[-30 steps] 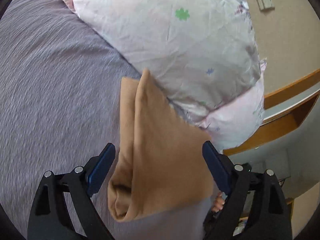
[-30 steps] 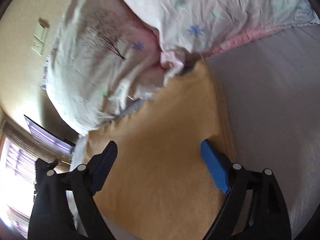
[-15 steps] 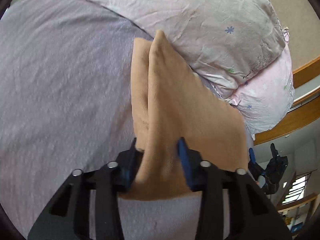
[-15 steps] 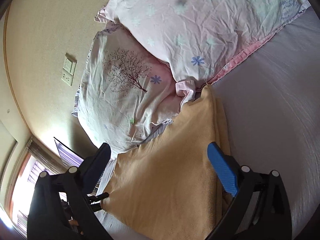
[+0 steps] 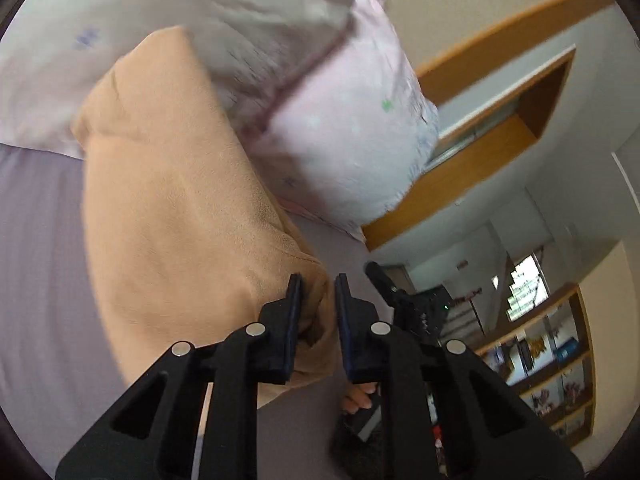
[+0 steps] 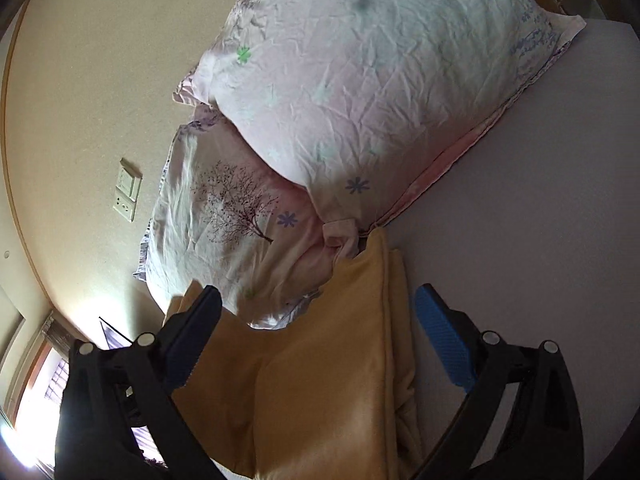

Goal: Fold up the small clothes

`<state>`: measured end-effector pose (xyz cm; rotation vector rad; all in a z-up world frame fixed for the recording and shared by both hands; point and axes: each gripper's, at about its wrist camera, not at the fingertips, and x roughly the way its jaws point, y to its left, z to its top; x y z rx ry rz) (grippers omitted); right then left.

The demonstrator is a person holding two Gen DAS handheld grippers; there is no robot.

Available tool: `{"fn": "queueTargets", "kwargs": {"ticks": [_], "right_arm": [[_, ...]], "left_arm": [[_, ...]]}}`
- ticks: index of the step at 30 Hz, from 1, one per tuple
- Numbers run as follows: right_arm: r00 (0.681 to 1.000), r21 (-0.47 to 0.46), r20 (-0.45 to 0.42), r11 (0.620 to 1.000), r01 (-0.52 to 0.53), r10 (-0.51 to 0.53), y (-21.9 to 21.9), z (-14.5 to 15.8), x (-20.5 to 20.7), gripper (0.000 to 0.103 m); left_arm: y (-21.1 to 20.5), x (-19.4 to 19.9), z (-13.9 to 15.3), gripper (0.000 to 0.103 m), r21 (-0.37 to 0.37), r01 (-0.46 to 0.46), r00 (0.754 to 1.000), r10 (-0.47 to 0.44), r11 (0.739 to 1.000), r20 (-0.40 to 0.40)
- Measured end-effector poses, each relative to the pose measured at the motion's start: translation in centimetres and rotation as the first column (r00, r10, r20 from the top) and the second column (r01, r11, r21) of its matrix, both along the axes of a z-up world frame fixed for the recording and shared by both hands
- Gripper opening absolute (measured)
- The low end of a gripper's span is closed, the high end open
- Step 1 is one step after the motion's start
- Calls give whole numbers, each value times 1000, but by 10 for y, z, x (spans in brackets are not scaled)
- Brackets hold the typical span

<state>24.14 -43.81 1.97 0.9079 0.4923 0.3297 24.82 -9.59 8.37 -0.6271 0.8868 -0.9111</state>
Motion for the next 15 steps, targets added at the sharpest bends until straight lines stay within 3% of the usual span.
{"fn": "queueTargets", "kwargs": {"ticks": [4, 6, 8, 9, 10, 12, 13, 15], "right_arm": [[999, 1, -33, 999, 41, -41, -11, -7, -1, 97], [998, 0, -41, 999, 53, -53, -15, -9, -2, 97], [998, -6, -35, 999, 49, -49, -16, -8, -3, 97], [999, -15, -25, 999, 41, -41, -15, -5, -4, 97], [999, -34, -11, 999, 30, -31, -13, -1, -6, 95], [998, -69, 51, 997, -40, 43, -4, 14, -15, 87], [990, -95, 72, 989, -112, 119, 5, 22, -20, 86], [975, -177, 18, 960, -215, 222, 30, 30, -20, 80]], "left_arm": [[-102, 16, -39, 18, 39, 210, 970, -203, 977, -136], [-116, 14, -49, 18, 8, 254, 952, -248, 967, -181], [-103, 7, -40, 19, -49, 257, 956, -261, 965, -131], [-90, 6, -30, 26, -63, 237, 966, -242, 969, -87], [-73, 2, -22, 50, -70, 200, 978, -204, 977, -45], [-25, -5, -12, 80, -60, 70, 997, -69, 996, 18], [-5, -9, -10, 80, -34, 15, 999, -14, 999, 39], [25, -11, -12, 80, 40, -64, 997, 62, 997, 52]]}}
